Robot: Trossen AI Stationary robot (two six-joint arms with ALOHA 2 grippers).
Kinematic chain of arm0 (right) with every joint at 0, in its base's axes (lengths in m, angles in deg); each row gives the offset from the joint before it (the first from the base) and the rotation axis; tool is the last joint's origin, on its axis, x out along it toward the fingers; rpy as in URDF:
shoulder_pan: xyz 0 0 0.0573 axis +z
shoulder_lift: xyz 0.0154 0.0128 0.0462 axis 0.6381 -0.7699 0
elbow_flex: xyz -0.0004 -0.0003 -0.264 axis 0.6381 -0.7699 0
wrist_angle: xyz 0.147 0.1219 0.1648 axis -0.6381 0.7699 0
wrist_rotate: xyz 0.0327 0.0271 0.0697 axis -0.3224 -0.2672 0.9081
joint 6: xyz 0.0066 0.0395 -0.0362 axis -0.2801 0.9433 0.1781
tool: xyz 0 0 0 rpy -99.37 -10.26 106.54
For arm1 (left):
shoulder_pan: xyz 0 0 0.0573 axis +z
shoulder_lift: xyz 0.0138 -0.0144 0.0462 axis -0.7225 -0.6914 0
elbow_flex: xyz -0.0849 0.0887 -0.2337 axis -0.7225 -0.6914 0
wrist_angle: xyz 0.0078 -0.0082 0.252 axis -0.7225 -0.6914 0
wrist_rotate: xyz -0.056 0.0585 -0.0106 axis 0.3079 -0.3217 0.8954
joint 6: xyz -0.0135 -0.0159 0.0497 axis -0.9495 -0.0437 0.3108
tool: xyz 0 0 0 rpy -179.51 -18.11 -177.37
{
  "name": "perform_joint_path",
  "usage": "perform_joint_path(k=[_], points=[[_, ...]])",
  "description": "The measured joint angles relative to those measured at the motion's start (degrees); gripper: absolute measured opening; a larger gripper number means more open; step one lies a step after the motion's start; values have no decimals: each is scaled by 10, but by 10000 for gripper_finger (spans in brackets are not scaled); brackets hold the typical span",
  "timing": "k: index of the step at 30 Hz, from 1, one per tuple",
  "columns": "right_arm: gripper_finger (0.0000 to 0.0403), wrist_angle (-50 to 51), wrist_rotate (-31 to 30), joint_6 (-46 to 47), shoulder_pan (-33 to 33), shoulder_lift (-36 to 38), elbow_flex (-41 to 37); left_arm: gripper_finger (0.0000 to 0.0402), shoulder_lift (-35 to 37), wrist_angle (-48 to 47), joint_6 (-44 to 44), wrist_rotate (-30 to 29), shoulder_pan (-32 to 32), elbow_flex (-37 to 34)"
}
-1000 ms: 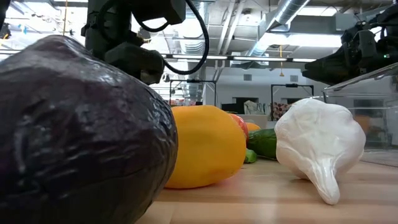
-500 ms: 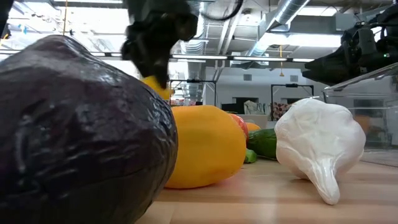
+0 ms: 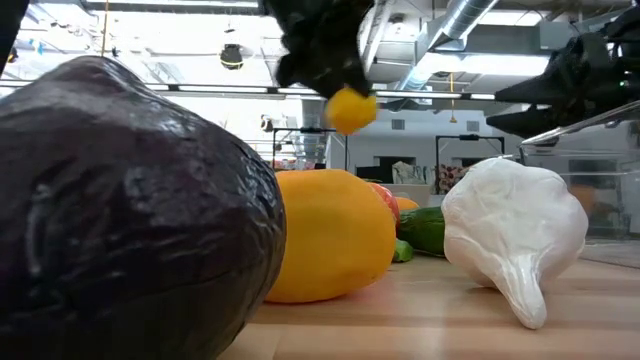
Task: Sort produce into baskets
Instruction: Put the left yellow lemon into the yellow bin
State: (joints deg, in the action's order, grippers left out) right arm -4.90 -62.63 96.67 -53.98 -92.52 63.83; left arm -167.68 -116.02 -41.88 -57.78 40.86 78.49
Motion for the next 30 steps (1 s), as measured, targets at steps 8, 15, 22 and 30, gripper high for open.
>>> perform_joint_path(k=[8, 15, 22, 30], points=[[286, -43, 54, 25, 14, 0, 1, 175, 0, 176, 79, 13, 19, 0], [286, -133, 54, 21, 60, 0, 2, 175, 0, 261, 143, 17, 22, 0], [286, -169, 52, 20, 104, 0, 2, 175, 0, 309, 171, 17, 21, 0], [286, -200, 3, -47, 150, -34, 2, 175, -7, 381, 175, 9, 23, 0]])
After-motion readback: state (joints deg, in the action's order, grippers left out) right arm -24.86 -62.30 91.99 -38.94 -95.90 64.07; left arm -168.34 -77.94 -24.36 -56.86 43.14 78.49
